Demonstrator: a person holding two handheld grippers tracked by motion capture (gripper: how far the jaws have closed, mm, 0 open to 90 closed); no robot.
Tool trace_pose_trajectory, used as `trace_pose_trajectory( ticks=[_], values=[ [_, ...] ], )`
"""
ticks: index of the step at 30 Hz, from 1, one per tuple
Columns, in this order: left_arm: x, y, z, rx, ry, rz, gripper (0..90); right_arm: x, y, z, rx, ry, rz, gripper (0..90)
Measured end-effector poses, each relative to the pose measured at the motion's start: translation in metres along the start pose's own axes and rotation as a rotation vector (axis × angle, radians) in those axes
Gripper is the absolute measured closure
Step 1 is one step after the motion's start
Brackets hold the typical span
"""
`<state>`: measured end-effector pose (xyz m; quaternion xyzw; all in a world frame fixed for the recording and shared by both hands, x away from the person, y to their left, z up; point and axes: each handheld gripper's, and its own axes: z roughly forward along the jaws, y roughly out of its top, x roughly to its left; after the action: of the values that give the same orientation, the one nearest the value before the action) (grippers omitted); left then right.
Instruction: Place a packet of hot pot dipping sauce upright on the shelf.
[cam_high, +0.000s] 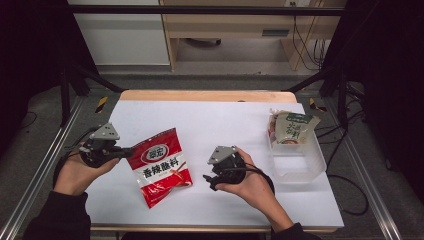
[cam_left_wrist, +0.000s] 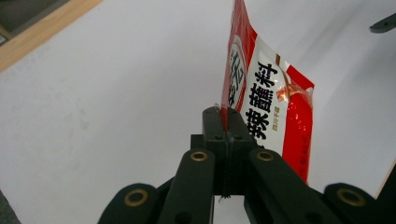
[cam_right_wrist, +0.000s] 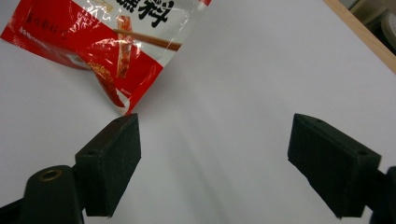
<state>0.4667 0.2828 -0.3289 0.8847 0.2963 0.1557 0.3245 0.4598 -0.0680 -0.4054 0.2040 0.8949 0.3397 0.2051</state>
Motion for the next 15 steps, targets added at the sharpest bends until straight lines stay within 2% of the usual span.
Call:
trace_pose_trajectory(
  ticks=[3, 15],
  values=[
    [-0.007, 0.012, -0.003, -0.004, -0.010, 0.039, 90.0, -0.004, 0.015, -0.006, 0.010, 0.010, -0.028, 19.6],
    [-0.013, 0.029, -0.001, 0.005, -0.036, 0.090, 90.0, -0.018, 0.055, -0.015, 0.026, 0.044, -0.093, 25.9]
  ],
)
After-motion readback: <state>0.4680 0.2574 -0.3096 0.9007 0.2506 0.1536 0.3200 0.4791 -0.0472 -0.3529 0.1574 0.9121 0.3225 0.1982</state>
